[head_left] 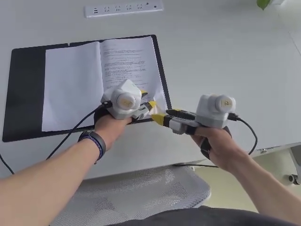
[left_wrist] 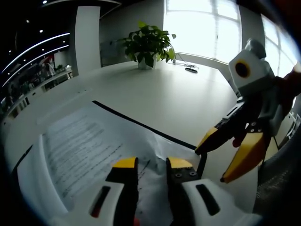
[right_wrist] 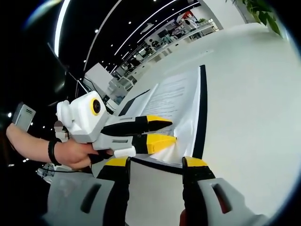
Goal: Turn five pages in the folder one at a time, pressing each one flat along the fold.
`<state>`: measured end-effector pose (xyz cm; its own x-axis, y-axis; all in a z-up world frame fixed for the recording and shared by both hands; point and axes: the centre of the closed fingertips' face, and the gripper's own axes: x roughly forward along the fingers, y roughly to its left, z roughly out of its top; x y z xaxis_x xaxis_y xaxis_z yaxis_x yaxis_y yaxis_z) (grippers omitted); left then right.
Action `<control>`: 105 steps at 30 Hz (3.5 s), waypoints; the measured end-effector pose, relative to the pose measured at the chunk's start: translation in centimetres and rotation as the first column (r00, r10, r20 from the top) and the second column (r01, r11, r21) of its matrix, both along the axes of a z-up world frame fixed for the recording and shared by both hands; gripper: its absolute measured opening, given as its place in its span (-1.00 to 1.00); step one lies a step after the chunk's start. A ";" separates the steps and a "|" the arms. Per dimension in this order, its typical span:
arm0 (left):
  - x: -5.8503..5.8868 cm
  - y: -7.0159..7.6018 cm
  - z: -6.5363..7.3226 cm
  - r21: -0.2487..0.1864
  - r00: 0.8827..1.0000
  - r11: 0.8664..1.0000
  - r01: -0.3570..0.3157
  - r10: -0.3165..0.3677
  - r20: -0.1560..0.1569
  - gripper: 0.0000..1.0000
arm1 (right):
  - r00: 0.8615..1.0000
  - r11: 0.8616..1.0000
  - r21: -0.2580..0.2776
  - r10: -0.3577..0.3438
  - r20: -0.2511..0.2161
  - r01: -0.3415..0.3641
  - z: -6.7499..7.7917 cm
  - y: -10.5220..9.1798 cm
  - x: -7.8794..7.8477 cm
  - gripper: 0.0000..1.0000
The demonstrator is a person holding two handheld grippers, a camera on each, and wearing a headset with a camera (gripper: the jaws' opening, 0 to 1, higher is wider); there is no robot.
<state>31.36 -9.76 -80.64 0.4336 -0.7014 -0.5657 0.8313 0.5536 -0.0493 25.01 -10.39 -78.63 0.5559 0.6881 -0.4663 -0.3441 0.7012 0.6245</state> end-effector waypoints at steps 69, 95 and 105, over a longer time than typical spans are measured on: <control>-1.0 10.8 5.2 -0.025 0.993 0.995 -0.101 0.099 -0.057 0.10 | 0.981 0.977 0.092 -0.192 0.007 0.190 3.9 0.7 2.2 -1.00; -3.5 22.2 8.1 -0.045 0.963 0.962 -0.270 0.269 -0.028 0.16 | 0.985 0.991 0.127 0.009 0.174 -0.031 10.8 10.3 5.5 -1.00; -4.2 25.7 8.2 -0.049 0.941 0.940 -0.338 0.337 -0.026 0.16 | 0.972 0.980 0.120 0.131 0.196 -0.156 11.6 15.5 5.3 -1.00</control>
<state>27.14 15.97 -72.41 0.6407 -0.5441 -0.5417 0.5945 0.7980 -0.0985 30.36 5.15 -66.98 0.5148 0.8161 -0.2626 -0.5540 0.5504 0.6246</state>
